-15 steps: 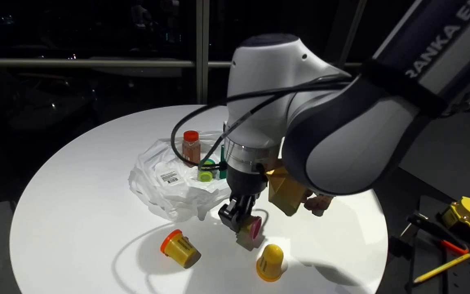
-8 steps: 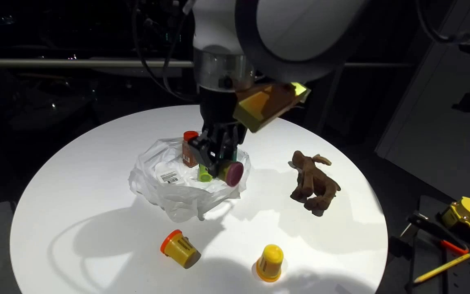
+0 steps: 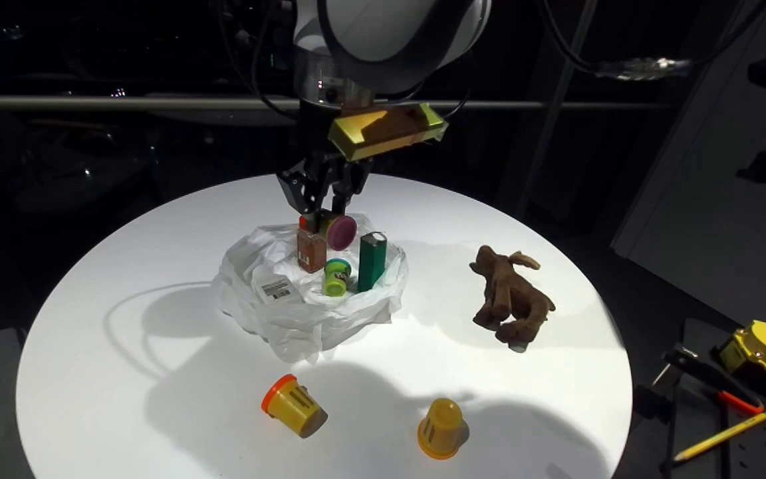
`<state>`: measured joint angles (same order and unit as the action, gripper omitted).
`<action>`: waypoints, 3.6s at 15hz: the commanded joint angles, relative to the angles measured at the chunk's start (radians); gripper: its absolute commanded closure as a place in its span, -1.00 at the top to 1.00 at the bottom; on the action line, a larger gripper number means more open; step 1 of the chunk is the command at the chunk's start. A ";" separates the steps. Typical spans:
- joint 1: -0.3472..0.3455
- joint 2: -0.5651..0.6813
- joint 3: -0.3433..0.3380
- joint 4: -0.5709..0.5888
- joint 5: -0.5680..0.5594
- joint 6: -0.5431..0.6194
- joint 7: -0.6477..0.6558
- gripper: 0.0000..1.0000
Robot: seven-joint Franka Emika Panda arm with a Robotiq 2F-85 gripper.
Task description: Put the objects on the table into the plastic bag.
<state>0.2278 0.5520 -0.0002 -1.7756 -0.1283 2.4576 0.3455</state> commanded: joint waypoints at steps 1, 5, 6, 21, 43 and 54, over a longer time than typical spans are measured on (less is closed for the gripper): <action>-0.050 0.178 0.047 0.218 0.096 -0.061 -0.087 -0.65; -0.043 0.325 0.056 0.382 0.132 -0.109 -0.097 -0.65; -0.035 0.351 0.053 0.415 0.131 -0.116 -0.089 0.01; 0.110 0.248 -0.027 0.272 0.101 -0.020 0.151 1.00; 0.135 0.123 0.108 -0.054 0.127 -0.098 0.081 1.00; 0.163 0.219 0.094 -0.016 0.089 0.008 0.000 1.00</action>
<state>0.3831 0.7464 0.0973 -1.8231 -0.0266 2.4349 0.3698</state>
